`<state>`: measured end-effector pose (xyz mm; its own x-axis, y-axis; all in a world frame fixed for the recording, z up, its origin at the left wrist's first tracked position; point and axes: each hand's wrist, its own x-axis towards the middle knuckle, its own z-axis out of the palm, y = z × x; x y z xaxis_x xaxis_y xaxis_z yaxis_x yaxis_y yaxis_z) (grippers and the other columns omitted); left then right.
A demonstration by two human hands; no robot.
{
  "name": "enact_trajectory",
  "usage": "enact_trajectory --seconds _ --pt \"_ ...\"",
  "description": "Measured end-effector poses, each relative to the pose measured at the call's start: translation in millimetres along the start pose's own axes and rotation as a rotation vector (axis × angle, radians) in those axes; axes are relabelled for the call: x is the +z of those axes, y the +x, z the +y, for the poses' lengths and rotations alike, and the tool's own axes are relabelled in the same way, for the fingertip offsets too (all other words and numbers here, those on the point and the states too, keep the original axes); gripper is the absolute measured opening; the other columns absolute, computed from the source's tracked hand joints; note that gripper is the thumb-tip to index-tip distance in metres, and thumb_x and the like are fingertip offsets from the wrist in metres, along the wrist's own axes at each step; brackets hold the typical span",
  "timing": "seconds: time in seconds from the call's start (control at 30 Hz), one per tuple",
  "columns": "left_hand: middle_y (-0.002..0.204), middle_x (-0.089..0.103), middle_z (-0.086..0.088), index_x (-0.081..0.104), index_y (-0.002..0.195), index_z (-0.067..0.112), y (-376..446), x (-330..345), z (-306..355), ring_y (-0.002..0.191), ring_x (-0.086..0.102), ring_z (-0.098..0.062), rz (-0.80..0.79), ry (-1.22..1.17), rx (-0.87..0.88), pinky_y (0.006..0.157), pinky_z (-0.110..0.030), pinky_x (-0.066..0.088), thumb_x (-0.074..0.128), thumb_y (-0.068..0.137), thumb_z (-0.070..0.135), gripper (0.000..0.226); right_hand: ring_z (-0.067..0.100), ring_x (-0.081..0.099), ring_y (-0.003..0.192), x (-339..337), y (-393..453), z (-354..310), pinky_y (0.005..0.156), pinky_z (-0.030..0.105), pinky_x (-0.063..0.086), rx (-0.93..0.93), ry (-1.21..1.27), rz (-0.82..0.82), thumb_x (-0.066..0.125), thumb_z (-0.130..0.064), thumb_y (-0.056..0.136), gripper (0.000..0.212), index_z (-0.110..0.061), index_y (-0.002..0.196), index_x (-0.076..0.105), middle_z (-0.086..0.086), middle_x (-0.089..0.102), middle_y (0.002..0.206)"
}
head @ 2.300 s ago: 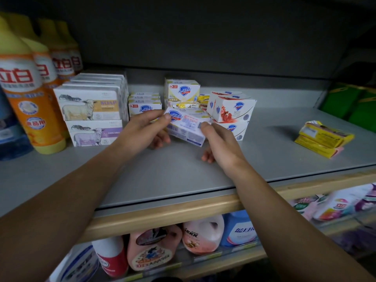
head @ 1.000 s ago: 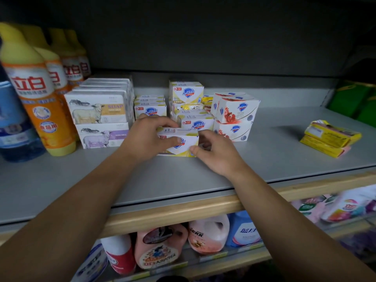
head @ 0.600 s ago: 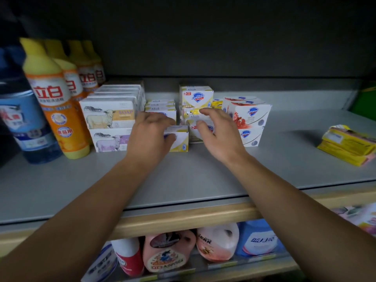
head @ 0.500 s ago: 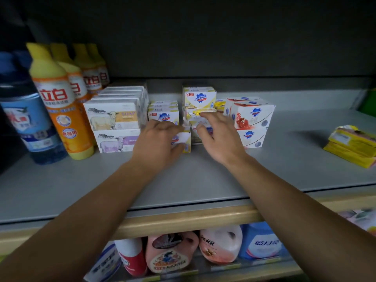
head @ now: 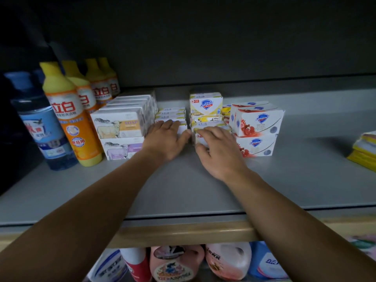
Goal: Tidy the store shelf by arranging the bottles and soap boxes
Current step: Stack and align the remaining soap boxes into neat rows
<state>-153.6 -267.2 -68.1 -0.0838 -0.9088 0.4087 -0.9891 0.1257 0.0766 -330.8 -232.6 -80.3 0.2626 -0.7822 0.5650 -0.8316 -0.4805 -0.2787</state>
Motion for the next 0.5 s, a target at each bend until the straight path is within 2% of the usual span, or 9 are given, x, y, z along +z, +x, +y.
enact_trajectory --seconds 0.2,0.3,0.43,0.5 --pt "0.149 0.042 -0.009 0.041 0.144 0.017 22 7 -2 0.139 0.033 -0.028 -0.023 -0.049 -0.063 0.114 -0.042 0.020 0.025 0.098 0.058 0.063 0.023 0.038 0.132 1 -1 0 0.110 0.028 0.019 0.011 0.013 0.004 0.050 -0.030 0.096 0.044 -0.015 0.138 0.054 0.001 0.052 0.139" --pt "0.144 0.048 -0.009 0.045 0.140 0.017 22 3 -1 0.136 0.037 -0.028 -0.031 -0.063 -0.072 0.113 -0.042 0.024 0.026 0.098 0.056 0.060 0.023 0.039 0.133 0 -1 -1 0.110 0.029 0.020 0.018 0.014 0.004 0.051 -0.029 0.096 0.044 -0.015 0.138 0.055 0.002 0.052 0.139" --pt "0.141 0.052 -0.011 0.052 0.136 0.012 7 -13 3 0.133 0.045 -0.026 0.070 -0.257 -0.027 0.111 -0.035 0.032 0.043 0.097 0.048 0.054 0.022 0.037 0.132 -1 -2 -3 0.110 0.028 0.020 0.035 0.018 -0.005 0.052 -0.028 0.095 0.044 -0.016 0.137 0.054 0.001 0.050 0.140" --pt "0.137 0.057 -0.009 0.056 0.133 0.013 -12 -20 3 0.127 0.051 -0.024 0.089 -0.326 0.010 0.106 -0.034 0.039 0.046 0.093 0.051 0.056 0.023 0.034 0.133 -2 -2 -3 0.113 0.030 0.023 0.076 0.041 0.014 0.055 -0.027 0.093 0.046 -0.014 0.137 0.054 0.002 0.048 0.141"
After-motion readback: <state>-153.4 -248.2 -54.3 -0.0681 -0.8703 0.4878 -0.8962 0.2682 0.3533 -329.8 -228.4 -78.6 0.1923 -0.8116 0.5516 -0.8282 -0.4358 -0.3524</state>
